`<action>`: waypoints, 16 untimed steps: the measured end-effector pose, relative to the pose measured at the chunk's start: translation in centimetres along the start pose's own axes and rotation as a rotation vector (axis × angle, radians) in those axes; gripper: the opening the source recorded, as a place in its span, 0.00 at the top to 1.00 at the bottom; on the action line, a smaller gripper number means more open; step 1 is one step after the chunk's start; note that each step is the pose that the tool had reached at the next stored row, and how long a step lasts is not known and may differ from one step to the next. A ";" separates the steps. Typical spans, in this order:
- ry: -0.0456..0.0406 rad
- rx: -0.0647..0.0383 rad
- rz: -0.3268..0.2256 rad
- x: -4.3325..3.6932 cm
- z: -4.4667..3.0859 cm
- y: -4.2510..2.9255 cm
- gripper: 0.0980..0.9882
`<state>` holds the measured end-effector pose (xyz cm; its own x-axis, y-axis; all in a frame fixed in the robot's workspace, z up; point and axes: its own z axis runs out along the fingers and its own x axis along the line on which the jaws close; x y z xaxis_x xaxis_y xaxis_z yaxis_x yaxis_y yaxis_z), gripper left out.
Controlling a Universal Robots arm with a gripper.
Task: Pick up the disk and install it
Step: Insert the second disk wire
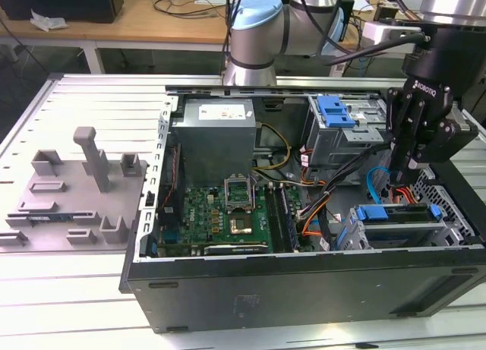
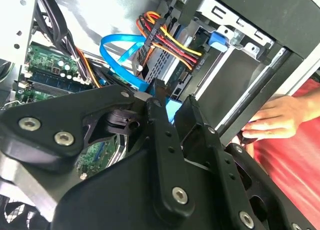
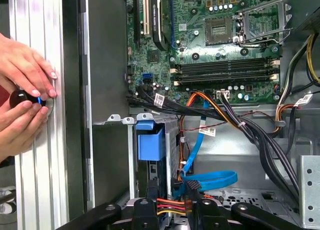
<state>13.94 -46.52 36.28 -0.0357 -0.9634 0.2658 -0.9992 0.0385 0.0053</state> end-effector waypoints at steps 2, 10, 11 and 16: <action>0.0000 -0.001 0.002 -0.05 0.20 0.00 0.71; 0.0001 -0.003 0.012 -0.09 0.32 0.00 0.89; 0.0000 -0.004 0.013 -0.09 0.33 0.00 0.89; 0.0000 -0.006 0.022 -0.09 0.34 0.00 0.93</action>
<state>13.93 -46.52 35.93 -0.0575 -0.9623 0.2659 -0.9981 0.0613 0.0057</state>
